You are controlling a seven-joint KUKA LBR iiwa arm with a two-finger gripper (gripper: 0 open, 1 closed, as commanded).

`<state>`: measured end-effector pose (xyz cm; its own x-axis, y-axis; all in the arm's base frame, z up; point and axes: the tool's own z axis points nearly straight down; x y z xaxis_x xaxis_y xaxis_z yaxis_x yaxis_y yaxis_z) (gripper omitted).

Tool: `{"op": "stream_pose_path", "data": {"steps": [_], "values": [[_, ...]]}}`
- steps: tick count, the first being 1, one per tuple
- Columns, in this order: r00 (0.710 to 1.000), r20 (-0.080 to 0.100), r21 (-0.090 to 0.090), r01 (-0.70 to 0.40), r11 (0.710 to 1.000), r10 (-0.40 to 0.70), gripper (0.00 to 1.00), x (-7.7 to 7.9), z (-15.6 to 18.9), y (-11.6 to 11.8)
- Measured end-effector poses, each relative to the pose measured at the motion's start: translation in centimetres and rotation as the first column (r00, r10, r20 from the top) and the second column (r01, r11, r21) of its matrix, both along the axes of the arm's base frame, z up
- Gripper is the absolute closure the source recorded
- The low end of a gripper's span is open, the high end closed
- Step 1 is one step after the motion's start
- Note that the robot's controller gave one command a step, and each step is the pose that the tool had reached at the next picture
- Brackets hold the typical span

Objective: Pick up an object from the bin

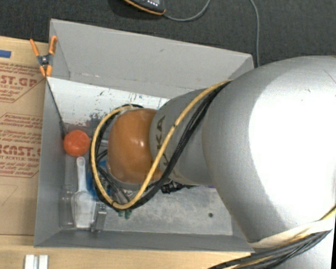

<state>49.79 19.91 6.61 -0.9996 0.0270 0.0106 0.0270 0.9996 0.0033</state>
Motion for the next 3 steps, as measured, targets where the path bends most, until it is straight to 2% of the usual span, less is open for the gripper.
{"op": "stream_pose_path", "data": {"steps": [1, 2, 3], "values": [[0.97, 0.008, -0.003, 0.244, 0.97, -0.244, 0.0, 1.6, 7.2, -1.9], [1.0, -0.004, -0.001, -0.001, 1.0, 0.001, 0.0, -0.2, -0.2, 0.0], [0.962, 0.013, 0.0, 0.274, 0.962, -0.274, 0.0, 1.0, 0.3, -2.7]]}}
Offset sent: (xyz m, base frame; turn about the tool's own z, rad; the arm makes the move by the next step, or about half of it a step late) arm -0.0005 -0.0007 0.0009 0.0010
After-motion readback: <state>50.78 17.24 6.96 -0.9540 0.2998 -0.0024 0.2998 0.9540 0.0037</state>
